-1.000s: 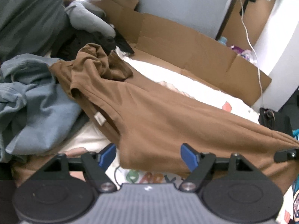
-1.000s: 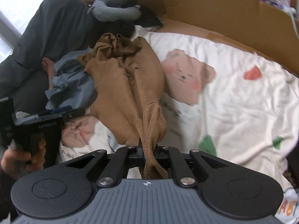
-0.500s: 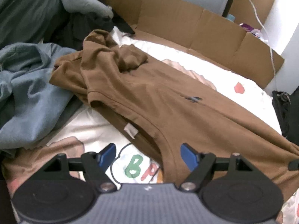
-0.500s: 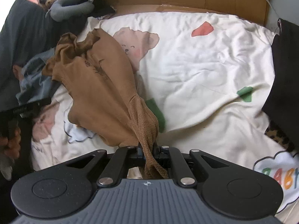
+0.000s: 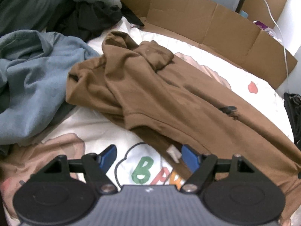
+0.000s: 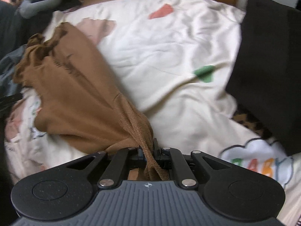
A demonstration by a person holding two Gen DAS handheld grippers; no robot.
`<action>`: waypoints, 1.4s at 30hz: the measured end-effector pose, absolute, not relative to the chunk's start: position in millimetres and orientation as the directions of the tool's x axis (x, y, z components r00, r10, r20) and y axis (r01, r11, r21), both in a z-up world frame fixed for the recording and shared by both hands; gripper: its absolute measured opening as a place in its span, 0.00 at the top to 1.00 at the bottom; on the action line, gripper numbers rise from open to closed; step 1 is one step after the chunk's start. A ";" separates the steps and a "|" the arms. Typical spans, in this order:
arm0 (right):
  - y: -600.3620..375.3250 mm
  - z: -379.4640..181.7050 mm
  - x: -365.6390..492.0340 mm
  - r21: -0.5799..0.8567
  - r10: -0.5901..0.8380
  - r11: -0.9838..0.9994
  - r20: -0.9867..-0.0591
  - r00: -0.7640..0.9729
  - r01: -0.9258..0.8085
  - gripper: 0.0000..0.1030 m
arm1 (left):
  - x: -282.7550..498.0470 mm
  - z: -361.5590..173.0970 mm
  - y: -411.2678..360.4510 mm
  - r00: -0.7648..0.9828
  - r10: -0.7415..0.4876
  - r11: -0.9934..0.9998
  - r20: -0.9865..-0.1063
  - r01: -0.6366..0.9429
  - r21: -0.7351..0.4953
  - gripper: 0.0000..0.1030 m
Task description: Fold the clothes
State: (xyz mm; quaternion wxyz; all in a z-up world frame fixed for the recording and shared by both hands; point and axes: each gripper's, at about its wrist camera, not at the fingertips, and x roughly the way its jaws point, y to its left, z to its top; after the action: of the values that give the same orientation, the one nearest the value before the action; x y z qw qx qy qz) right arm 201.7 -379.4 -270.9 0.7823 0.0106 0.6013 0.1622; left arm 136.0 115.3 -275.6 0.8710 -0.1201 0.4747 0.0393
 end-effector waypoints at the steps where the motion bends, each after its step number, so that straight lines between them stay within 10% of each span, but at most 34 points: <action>1: -384.0 -273.3 202.0 0.197 0.252 0.952 -0.941 0.228 -0.236 0.98 | 135.1 -276.2 115.5 0.546 -0.048 0.967 -0.837 -0.183 -0.175 0.24; 34: -451.1 -266.8 199.4 0.062 0.090 0.991 -0.964 0.250 -0.119 0.98 | 168.3 -315.6 84.6 0.522 -0.271 0.910 -0.809 -0.134 -0.392 0.23; 42: -458.5 -256.4 190.6 0.140 0.166 0.983 -0.951 0.262 -0.114 0.98 | 199.4 -333.7 86.8 0.516 -0.254 0.880 -0.818 -0.228 -0.417 0.39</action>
State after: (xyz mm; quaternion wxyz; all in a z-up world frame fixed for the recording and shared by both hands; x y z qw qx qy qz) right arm 190.6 -458.5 -256.4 0.7942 0.0217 0.6008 0.0882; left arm 199.4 86.8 -333.7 0.8354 -0.2449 0.4920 -0.0078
